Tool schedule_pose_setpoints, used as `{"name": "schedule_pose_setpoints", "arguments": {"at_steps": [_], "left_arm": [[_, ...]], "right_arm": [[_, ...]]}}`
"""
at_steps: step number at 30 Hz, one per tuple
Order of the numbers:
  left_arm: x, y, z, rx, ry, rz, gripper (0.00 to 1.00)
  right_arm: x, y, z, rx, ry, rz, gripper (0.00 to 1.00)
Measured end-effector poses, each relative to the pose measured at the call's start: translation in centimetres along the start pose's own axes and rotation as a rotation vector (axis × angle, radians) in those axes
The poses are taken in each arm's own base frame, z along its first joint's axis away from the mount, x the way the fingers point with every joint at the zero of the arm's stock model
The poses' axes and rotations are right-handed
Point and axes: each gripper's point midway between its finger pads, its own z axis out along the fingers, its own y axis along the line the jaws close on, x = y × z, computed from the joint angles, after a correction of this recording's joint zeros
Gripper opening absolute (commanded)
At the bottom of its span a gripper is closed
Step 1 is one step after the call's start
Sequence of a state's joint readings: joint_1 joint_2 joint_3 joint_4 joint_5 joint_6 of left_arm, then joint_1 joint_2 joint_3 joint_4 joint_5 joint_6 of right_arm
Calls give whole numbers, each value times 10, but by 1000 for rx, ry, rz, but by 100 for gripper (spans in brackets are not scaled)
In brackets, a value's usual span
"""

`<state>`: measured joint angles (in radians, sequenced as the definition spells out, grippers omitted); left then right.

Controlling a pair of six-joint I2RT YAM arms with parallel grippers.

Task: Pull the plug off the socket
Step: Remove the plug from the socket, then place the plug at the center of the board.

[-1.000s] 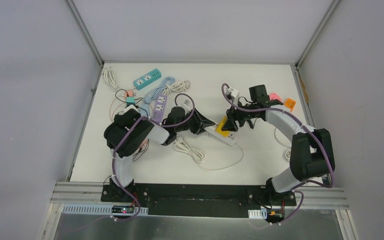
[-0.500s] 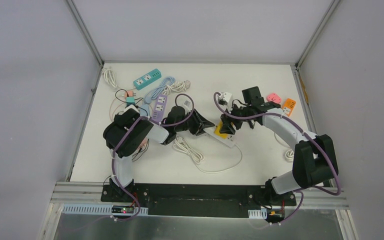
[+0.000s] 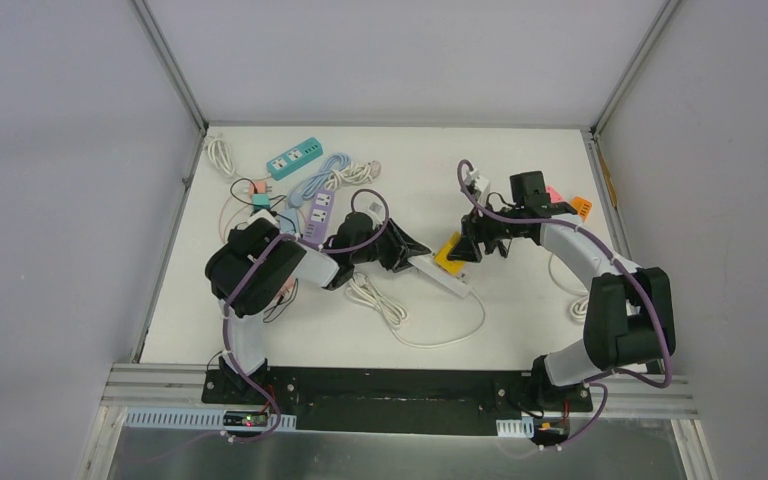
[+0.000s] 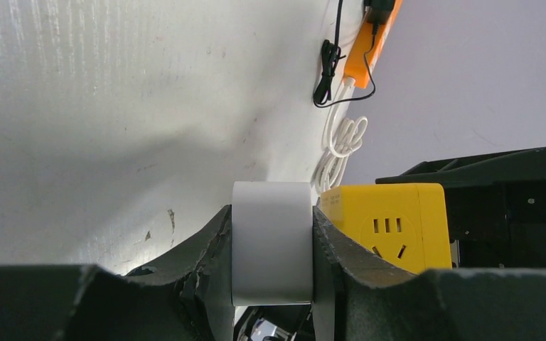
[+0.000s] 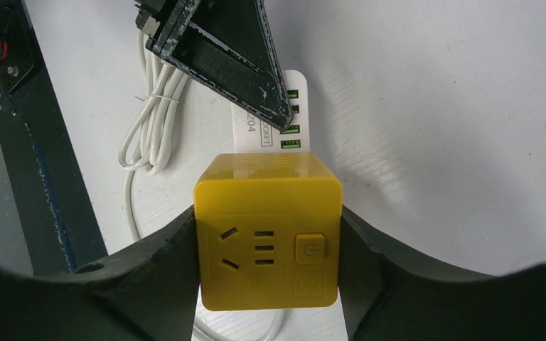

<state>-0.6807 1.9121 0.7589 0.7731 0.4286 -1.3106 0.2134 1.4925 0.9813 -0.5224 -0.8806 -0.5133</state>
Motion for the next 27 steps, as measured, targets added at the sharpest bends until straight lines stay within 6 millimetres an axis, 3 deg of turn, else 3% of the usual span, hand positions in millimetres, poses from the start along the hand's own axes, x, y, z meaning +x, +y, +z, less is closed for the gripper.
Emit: {"name": "schedule_pose_setpoints", "arguments": {"at_steps": [8, 13, 20, 27], "left_arm": [[1, 1, -3, -19, 4, 19, 0], [0, -1, -4, -23, 0, 38, 1], [0, 0, -6, -52, 2, 61, 16], [-4, -2, -11, -86, -18, 102, 46]], "right_arm": [[-2, 3, -1, -13, -10, 21, 0], [-11, -3, -13, 0, -29, 42, 0], [-13, -20, -30, 48, -61, 78, 0], [-12, -39, -47, 111, -81, 116, 0]]}}
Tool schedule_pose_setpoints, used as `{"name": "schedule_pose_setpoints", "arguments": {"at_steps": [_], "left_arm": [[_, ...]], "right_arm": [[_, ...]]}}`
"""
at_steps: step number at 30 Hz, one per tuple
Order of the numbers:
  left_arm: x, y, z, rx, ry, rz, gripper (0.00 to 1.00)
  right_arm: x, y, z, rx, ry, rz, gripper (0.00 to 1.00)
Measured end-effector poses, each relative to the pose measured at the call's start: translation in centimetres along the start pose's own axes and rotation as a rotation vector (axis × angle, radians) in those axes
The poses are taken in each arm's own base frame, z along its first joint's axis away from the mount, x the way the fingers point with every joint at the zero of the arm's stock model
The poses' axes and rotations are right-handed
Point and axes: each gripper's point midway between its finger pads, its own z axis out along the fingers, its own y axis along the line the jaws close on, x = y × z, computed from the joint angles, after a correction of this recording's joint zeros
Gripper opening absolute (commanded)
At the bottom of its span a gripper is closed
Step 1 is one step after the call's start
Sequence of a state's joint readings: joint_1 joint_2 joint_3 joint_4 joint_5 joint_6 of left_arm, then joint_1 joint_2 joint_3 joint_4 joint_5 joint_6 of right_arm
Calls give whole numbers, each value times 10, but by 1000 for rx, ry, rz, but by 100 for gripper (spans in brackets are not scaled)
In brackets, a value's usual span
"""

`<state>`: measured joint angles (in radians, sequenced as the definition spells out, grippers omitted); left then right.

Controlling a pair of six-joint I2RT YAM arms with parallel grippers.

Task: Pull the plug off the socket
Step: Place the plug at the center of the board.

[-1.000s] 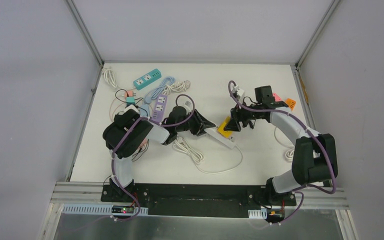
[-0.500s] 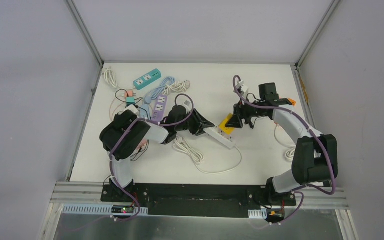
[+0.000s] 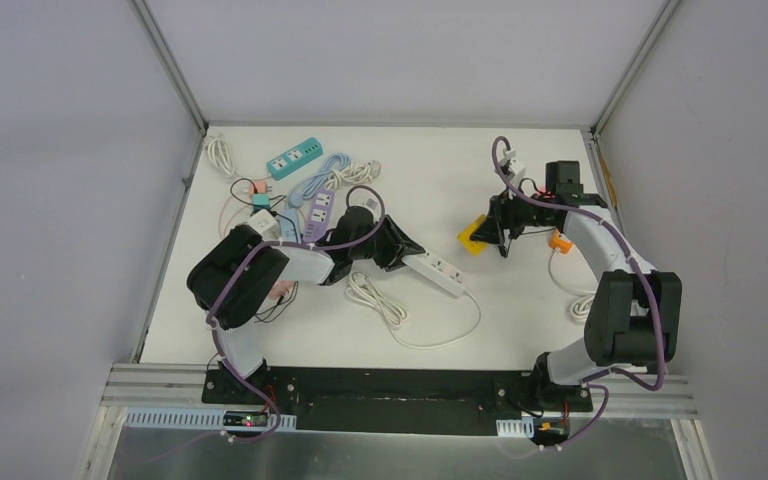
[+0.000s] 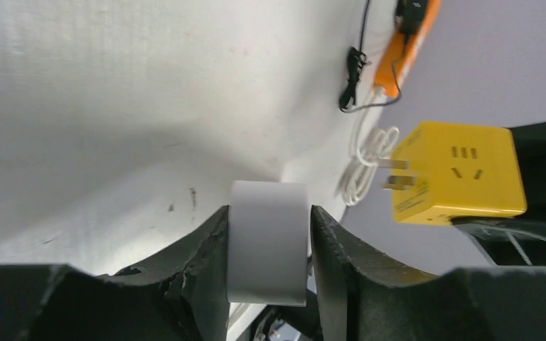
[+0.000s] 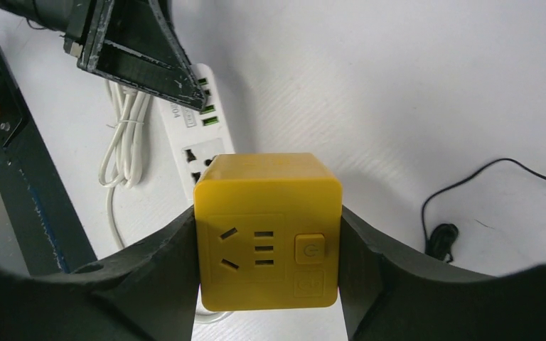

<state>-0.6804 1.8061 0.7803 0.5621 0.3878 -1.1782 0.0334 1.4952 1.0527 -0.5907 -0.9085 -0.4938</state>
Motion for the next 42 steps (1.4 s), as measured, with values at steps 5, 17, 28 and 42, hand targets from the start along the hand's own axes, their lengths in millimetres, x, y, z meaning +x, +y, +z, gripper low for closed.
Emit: {"name": "schedule_pose_setpoints", "arguments": {"at_steps": [5, 17, 28, 42], "left_arm": [[1, 18, -3, -81, -4, 36, 54], [-9, 24, -27, -195, -53, 150, 62], [-36, -1, -69, -270, -174, 338, 63], [-74, -42, -165, -268, -504, 514, 99]], "right_arm": [[-8, -21, -12, 65, -21, 19, 0], [-4, -94, -40, 284, -20, 128, 0], [7, -158, -45, 500, 16, 205, 8], [4, -197, -34, 543, 24, 275, 36]]}}
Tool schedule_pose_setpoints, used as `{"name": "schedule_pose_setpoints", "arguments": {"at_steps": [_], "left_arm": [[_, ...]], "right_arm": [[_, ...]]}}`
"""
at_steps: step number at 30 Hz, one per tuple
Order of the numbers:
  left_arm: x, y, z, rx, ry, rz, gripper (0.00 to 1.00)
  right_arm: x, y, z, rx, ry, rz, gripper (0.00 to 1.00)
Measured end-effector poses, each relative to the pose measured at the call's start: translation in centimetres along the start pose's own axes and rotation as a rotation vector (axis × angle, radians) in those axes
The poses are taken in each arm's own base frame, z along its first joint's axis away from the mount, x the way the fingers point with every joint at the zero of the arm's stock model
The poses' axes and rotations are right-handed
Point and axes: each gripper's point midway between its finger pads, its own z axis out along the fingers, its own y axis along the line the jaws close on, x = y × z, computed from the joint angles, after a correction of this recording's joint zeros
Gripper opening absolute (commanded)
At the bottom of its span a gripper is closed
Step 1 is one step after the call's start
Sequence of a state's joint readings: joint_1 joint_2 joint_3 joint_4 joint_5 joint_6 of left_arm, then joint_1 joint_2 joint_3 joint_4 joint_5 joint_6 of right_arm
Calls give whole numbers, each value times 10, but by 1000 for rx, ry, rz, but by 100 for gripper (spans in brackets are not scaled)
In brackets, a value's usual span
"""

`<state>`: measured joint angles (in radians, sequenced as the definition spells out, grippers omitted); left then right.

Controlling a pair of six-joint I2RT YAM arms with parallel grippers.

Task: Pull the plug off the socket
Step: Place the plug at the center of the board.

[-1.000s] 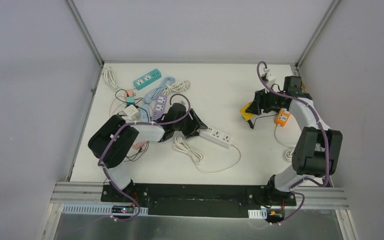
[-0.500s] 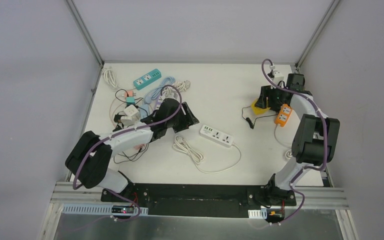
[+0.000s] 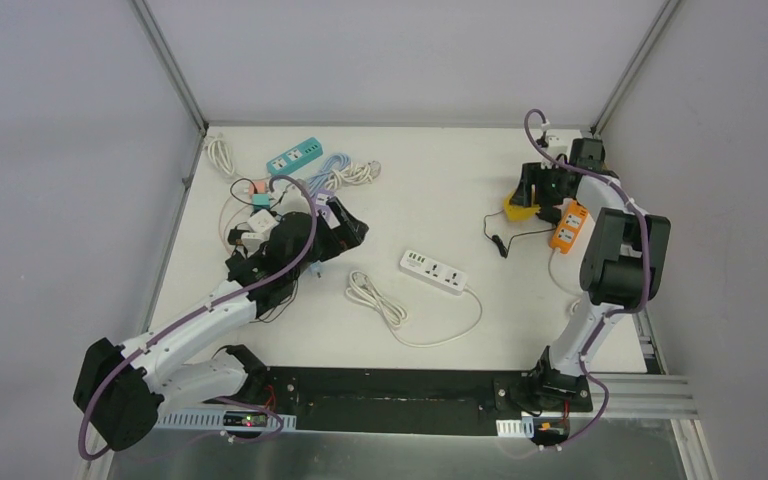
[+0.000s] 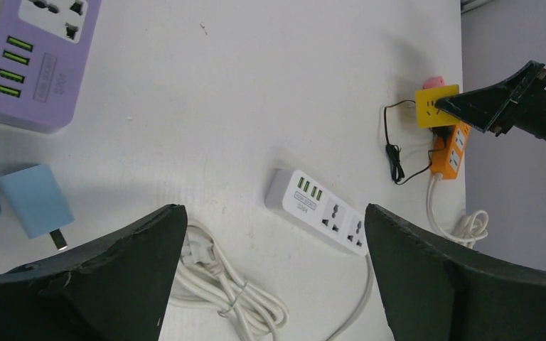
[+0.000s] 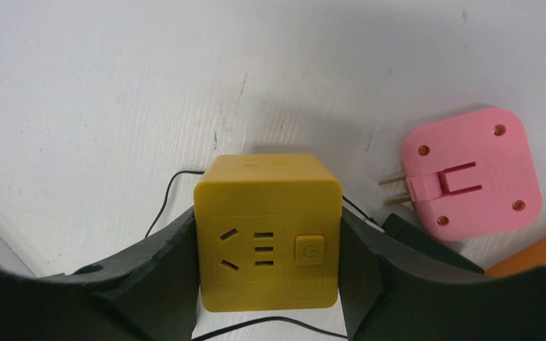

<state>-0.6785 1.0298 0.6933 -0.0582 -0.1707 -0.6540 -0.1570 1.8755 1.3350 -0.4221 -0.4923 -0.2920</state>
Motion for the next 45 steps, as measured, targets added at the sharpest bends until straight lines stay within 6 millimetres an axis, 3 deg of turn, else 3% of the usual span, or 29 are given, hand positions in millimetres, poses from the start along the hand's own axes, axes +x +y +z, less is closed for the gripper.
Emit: {"name": "schedule_pose_setpoints", "arguments": {"at_steps": [8, 15, 20, 29, 38, 45], "left_arm": [[16, 23, -10, -31, -8, 11, 99], [11, 20, -11, -16, -27, 6, 99], [10, 19, -10, -12, -31, 5, 99], [10, 19, -10, -12, -31, 8, 99], [10, 22, -14, -21, -28, 19, 99], [0, 18, -20, -26, 2, 37, 99]], "right_arm": [[-11, -5, 12, -26, 10, 33, 64], [-20, -11, 11, -8, 12, 40, 78], [-33, -21, 5, 24, -13, 27, 83], [-35, -37, -3, 56, -23, 38, 83], [-45, -56, -25, 85, -32, 25, 85], [-34, -49, -45, 41, 31, -23, 91]]}}
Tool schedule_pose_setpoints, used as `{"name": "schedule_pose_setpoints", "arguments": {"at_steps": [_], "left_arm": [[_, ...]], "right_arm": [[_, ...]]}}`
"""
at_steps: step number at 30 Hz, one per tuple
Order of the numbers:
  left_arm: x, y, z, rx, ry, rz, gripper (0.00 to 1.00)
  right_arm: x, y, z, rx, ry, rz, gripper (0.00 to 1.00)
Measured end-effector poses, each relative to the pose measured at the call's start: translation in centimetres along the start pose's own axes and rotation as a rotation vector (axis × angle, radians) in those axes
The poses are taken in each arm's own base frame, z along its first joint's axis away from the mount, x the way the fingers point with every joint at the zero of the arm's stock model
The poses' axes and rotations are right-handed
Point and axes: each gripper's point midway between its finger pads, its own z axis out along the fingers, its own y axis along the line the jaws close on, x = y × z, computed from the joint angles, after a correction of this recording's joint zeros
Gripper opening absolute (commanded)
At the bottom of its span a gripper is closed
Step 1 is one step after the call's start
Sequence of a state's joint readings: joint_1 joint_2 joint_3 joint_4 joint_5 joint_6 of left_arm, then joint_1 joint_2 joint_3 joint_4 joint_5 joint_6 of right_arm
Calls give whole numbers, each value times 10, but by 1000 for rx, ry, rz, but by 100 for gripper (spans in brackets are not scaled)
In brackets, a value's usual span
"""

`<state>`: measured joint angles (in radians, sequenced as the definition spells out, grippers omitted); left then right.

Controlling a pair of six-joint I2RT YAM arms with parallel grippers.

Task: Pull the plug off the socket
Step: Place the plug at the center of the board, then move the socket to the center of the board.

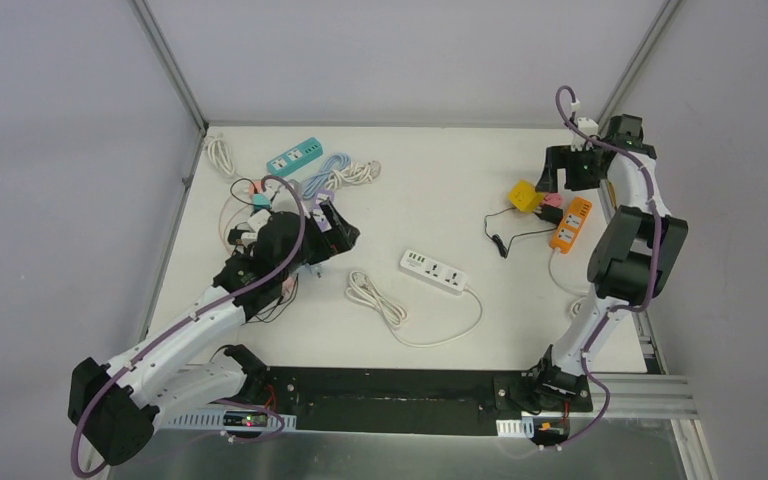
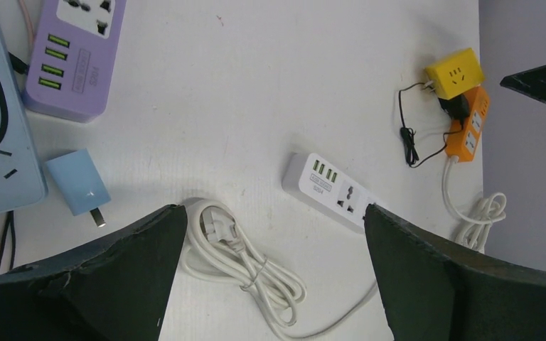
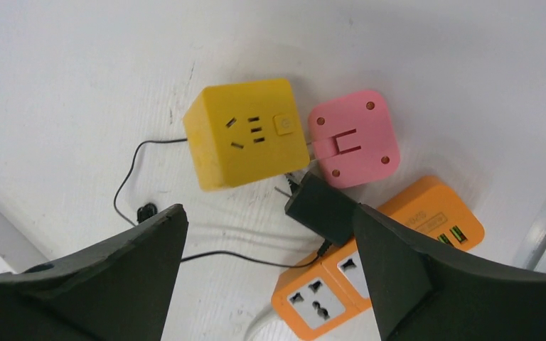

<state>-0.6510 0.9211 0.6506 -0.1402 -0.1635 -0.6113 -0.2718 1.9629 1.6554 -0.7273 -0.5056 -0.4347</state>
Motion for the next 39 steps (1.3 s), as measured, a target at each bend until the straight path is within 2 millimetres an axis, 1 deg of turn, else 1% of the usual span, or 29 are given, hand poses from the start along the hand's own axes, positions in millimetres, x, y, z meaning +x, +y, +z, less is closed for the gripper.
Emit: {"name": "schedule_pose_setpoints", "arguments": {"at_steps": [2, 4, 5, 8, 10, 11, 15, 16, 19, 21, 23, 25, 27, 28, 30, 32, 33, 34, 35, 37, 39], "left_arm": [[-14, -5, -6, -5, 7, 15, 99], [-38, -13, -14, -2, -12, 29, 99], [-50, -18, -18, 4, -24, 35, 99], [-95, -37, -39, 35, -77, 63, 99], [-126, -52, -56, 64, -118, 85, 99], [-137, -59, -64, 78, -130, 96, 99], [-190, -102, -96, 176, -189, 150, 99], [-200, -110, -102, 192, -200, 163, 99], [-223, -130, -116, 233, -218, 201, 99], [-232, -139, -122, 255, -221, 216, 99], [-235, -145, -125, 276, -212, 230, 99], [-232, -149, -125, 295, -192, 239, 99], [-219, -150, -118, 319, -140, 247, 97], [-209, -150, -112, 333, -103, 251, 97], [-186, -148, -97, 356, -20, 257, 97], [-147, -136, -73, 363, 99, 269, 98], [-125, -127, -59, 353, 166, 276, 98], [-102, -115, -44, 330, 234, 273, 98], [-83, -104, -33, 312, 286, 269, 98], [-37, -76, -9, 250, 413, 246, 98], [-13, -61, 0, 214, 463, 210, 99]], "right_arm": [[1, 5, -12, -9, 13, -25, 94], [-2, 13, -31, -9, 9, -59, 99], [-4, 16, -41, -5, 1, -75, 100], [-17, 27, -82, 27, -53, -137, 100], [-28, 35, -114, 63, -110, -183, 100], [-32, 40, -128, 79, -135, -200, 100], [-52, 66, -192, 156, -259, -253, 100], [-57, 71, -204, 167, -285, -256, 100], [-78, 90, -242, 188, -369, -250, 100], [-89, 103, -260, 178, -415, -240, 100], [-96, 117, -274, 151, -455, -229, 100], [-95, 133, -282, 100, -475, -223, 100], [-86, 150, -281, 21, -469, -239, 100], [-74, 161, -277, -39, -448, -251, 100], [-44, 181, -263, -163, -382, -266, 100], [-15, 195, -243, -266, -304, -267, 100], [0, 203, -228, -316, -255, -274, 100], [15, 212, -213, -369, -198, -283, 100], [30, 222, -197, -423, -140, -295, 100], [63, 242, -164, -511, 8, -331, 100], [89, 255, -136, -544, 135, -380, 100]]}}
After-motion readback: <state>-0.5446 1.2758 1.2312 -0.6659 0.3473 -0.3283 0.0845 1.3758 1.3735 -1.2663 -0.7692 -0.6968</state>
